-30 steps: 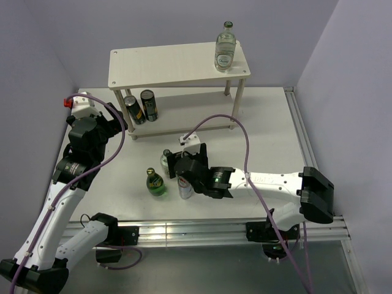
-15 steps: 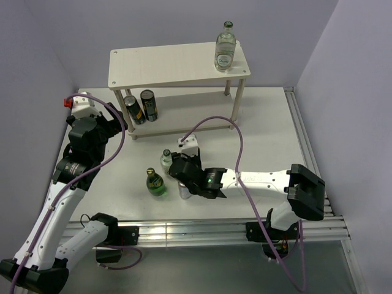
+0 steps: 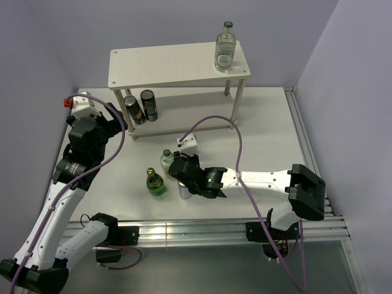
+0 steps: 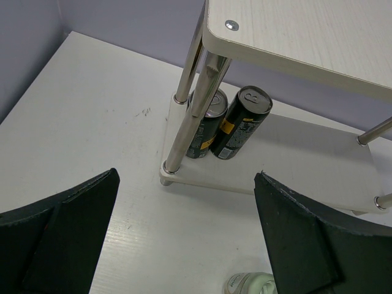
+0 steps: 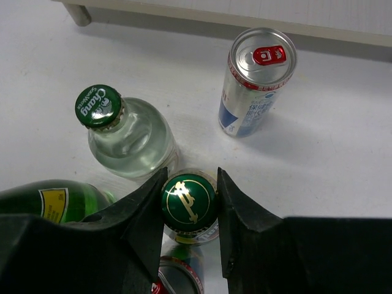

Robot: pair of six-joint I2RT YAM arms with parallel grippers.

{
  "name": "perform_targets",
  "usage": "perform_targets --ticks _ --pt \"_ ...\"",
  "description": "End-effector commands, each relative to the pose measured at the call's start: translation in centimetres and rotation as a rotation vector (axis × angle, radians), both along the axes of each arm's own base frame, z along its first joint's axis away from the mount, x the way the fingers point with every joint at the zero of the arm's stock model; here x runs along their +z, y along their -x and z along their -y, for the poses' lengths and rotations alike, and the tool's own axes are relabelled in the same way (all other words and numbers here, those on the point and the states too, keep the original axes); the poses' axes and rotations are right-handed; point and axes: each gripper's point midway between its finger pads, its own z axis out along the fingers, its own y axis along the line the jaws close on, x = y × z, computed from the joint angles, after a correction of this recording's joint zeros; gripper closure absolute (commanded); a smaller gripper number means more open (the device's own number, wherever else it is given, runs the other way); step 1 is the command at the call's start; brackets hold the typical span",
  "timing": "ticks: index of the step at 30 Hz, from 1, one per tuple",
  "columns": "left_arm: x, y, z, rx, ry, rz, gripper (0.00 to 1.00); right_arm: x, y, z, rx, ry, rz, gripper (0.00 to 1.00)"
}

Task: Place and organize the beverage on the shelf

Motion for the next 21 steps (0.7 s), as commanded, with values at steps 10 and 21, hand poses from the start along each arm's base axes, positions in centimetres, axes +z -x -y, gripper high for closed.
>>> perform_targets --ticks 10,21 --pt "0.6 -0.3 -0.3 0.017 0.018 0.029 0.01 20.6 -1.7 0.0 0.009 -0.166 0.272 1.0" --pt "0.5 -0.3 -0.8 0.037 0.016 0.025 0.01 39.1 -4.3 -1.8 0.016 -0.232 0.555 1.0"
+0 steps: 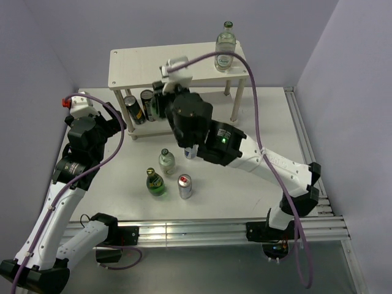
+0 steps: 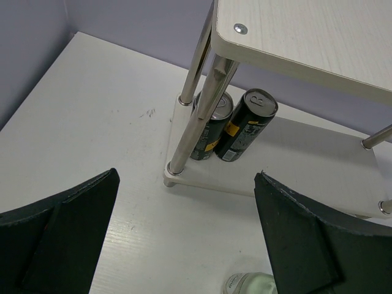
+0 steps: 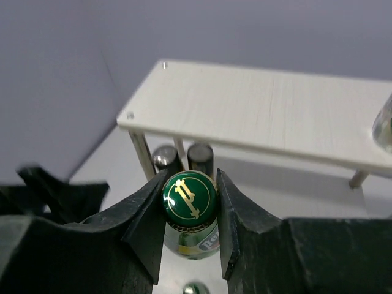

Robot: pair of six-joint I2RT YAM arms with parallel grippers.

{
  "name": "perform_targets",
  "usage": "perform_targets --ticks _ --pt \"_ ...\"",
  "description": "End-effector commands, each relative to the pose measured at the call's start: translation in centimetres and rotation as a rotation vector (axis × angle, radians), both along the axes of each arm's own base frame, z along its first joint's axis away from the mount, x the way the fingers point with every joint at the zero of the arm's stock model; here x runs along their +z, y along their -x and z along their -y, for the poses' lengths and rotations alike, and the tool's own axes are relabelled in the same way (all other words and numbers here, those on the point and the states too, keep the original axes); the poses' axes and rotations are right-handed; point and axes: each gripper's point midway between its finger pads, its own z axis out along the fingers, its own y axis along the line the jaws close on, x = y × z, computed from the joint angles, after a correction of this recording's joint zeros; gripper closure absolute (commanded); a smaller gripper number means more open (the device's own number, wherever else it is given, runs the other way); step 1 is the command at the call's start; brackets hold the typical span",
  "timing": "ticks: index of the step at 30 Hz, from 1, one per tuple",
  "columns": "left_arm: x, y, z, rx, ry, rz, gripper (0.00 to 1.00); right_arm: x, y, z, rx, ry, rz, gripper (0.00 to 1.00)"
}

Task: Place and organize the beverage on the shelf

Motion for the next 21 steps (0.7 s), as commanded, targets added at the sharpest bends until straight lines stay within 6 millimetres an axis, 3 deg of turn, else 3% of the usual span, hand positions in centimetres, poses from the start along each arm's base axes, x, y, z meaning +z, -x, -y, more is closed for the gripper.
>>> perform_targets --ticks 1,3,5,6,7,9,11,16,21 --pt "0.6 -0.2 -0.3 0.022 0.016 0.03 0.01 7.3 -1.7 0.3 -0.058 -0.057 0.152 1.0" --pt "0.6 -0.2 -0.4 0.024 0.016 0.029 0.01 9.9 -2.2 0.6 -0.063 -0.093 0.196 1.0" --pt "0.7 -0.1 -0.4 0.024 0.017 0.032 0.01 10.3 -3.1 -0.6 -0.055 -0.082 0.231 1.0" --pt "0.7 -0.1 -0.4 0.024 0.019 0.033 0.01 11.7 -3.6 0.0 -0.067 -0.112 0.257 1.0" --pt "0.8 -0.1 -0.4 0.022 0.019 0.036 0.01 11.6 -4.3 -0.7 -0.075 -0.1 0.279 1.0" --pt "0.8 -0.1 -0.5 0.021 0.021 0.036 0.01 13.1 -5.1 -0.3 -0.085 -0.129 0.321 1.0" --pt "0.7 -0.1 -0.5 0.021 0.021 0.036 0.01 13.1 -6.6 -0.4 -0.091 -0.135 0.339 1.0" --pt "0.6 -0.3 -0.3 0.014 0.023 0.031 0.01 16.3 -8.3 1.9 -0.104 -0.263 0.431 1.0" --pt "0.5 -0.3 -0.3 0.011 0.024 0.031 0.01 18.3 -8.4 3.0 -0.096 -0.326 0.485 1.0"
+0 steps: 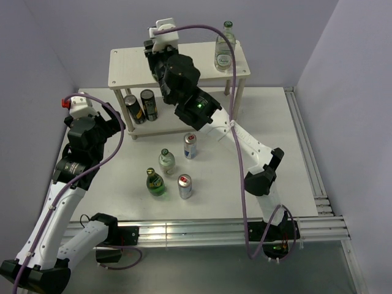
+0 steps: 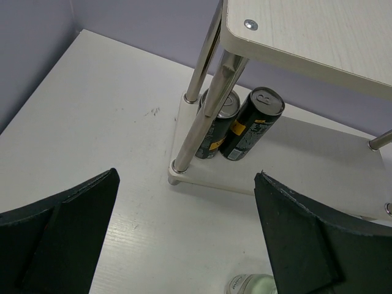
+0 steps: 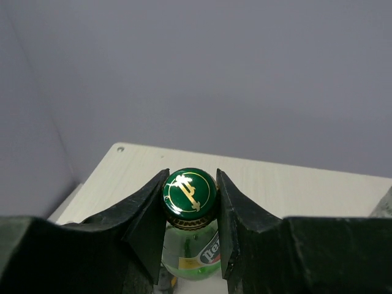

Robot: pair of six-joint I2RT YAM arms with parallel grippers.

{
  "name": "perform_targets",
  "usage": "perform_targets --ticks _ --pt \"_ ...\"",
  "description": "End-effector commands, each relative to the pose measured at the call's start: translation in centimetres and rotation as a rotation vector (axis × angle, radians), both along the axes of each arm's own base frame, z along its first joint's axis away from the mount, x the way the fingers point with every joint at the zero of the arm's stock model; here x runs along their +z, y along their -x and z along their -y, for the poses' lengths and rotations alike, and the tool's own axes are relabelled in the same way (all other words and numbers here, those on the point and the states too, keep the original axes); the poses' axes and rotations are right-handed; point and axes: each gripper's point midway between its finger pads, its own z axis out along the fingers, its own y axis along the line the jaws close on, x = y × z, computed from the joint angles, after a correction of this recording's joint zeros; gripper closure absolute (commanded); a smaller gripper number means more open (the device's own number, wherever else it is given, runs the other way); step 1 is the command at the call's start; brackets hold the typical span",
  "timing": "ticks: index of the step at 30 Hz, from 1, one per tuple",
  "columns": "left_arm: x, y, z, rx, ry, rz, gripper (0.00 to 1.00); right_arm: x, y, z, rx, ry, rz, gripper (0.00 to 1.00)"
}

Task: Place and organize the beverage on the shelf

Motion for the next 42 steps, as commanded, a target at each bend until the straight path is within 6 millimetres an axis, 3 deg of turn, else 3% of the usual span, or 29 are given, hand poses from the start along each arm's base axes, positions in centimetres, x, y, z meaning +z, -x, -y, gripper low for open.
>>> perform_targets --ticks 1,11,14,16,17,18,19,20,21,22,23,25,26,27,28,29,31,35,42 --pt "0.9 -0.2 0.1 -0.001 0.026 0.039 0.01 12.3 3.7 5.4 0.045 -0.329 0.263 1.0" --pt "1.0 -0.2 0.0 -0.002 0.03 0.041 0.01 11.4 1.4 5.0 0.078 -0.338 0.251 1.0" --pt "1.0 -0.2 -0.1 -0.001 0.031 0.043 0.01 11.2 1.2 5.8 0.048 -0.312 0.24 1.0" --pt "1.0 -0.2 -0.1 0.001 0.03 0.041 0.01 11.9 2.4 7.3 0.025 -0.316 0.234 1.0" --pt "1.0 -0.2 -0.1 -0.001 0.031 0.041 0.01 10.1 2.0 6.8 0.009 -0.272 0.201 1.0" --pt "0.9 -0.2 -0.1 -0.001 0.028 0.038 0.01 10.6 2.9 7.7 -0.02 -0.276 0.228 1.0" --pt "0.9 -0.2 -0.1 -0.001 0.03 0.038 0.01 12.7 5.9 10.1 -0.025 -0.331 0.256 1.0" --pt "0.9 -0.2 -0.1 -0.001 0.03 0.04 0.01 9.5 5.8 8.9 -0.025 -0.265 0.22 1.0" --pt "0.9 -0.3 -0.1 0.001 0.03 0.038 0.01 12.0 8.6 12.1 -0.02 -0.346 0.269 1.0" --pt "0.9 -0.2 -0.1 -0.001 0.03 0.038 0.01 11.7 9.5 12.3 -0.001 -0.351 0.262 1.0" --pt "1.0 -0.3 0.0 -0.004 0.031 0.043 0.01 10.0 9.9 11.8 0.016 -0.332 0.227 1.0" --pt "0.9 -0.3 -0.1 -0.002 0.03 0.037 0.01 10.0 11.5 13.9 0.021 -0.371 0.208 1.0" --pt "0.8 -0.3 0.0 -0.005 0.03 0.034 0.01 8.1 11.4 13.6 0.01 -0.347 0.172 1.0" --pt "0.8 -0.3 0.0 -0.006 0.031 0.034 0.01 8.3 12.1 15.1 0.003 -0.382 0.175 1.0" --pt "0.8 -0.3 0.0 -0.005 0.031 0.034 0.01 7.6 12.2 15.4 -0.005 -0.383 0.165 1.0" --pt "0.8 -0.3 0.0 -0.005 0.03 0.035 0.01 5.4 11.8 15.1 -0.023 -0.353 0.134 1.0" --pt "0.8 -0.3 0.0 -0.008 0.03 0.033 0.01 4.3 11.9 15.9 -0.045 -0.357 0.126 1.0" --pt "0.7 -0.4 0.0 -0.005 0.029 0.032 0.01 -0.3 10.4 15.9 -0.089 -0.318 0.069 1.0" --pt "0.4 -0.6 0.0 0.0 0.027 0.021 0.01 -5.2 5.2 17.9 -0.154 -0.347 0.02 1.0"
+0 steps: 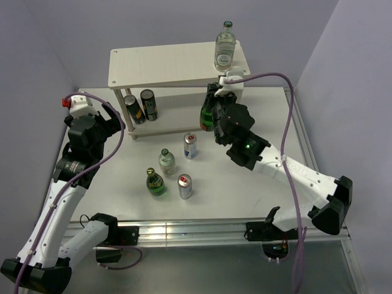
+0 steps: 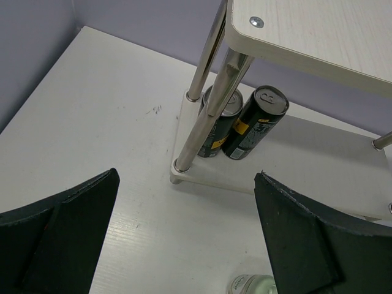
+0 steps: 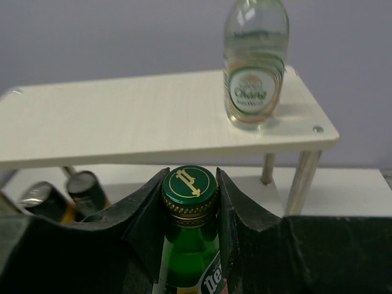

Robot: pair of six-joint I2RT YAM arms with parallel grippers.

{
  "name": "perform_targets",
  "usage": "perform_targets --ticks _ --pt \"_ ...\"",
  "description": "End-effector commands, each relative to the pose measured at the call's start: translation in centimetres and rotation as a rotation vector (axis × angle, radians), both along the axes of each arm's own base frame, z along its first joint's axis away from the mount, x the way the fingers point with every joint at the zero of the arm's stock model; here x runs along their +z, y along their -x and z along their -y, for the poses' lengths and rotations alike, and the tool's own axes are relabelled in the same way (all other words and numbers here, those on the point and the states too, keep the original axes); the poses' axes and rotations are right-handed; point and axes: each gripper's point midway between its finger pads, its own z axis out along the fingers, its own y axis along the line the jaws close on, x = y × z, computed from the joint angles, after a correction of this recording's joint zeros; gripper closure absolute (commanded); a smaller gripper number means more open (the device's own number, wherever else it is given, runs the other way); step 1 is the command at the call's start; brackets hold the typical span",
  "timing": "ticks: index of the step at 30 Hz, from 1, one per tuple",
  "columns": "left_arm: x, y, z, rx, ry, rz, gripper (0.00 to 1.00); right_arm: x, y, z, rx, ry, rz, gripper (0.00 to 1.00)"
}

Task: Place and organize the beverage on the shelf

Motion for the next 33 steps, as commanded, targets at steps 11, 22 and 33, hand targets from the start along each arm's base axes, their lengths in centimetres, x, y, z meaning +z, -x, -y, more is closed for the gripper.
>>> perform_targets --ticks 11,22,33 --pt "0.2 -0.8 0.4 -0.009 0.022 0.016 0.01 -3.4 -7.9 3.8 -0.118 -0.223 0.054 1.0" --pt "-0.1 -1.0 0.5 -0.012 0.02 0.004 0.01 -8.4 -11.4 4.3 -0.214 -0.247 0.118 1.0" --pt "-0.6 -1.4 0.6 -0.015 0.013 -0.013 0.01 -9.0 -14.6 6.0 -0.318 -0.193 0.167 1.0"
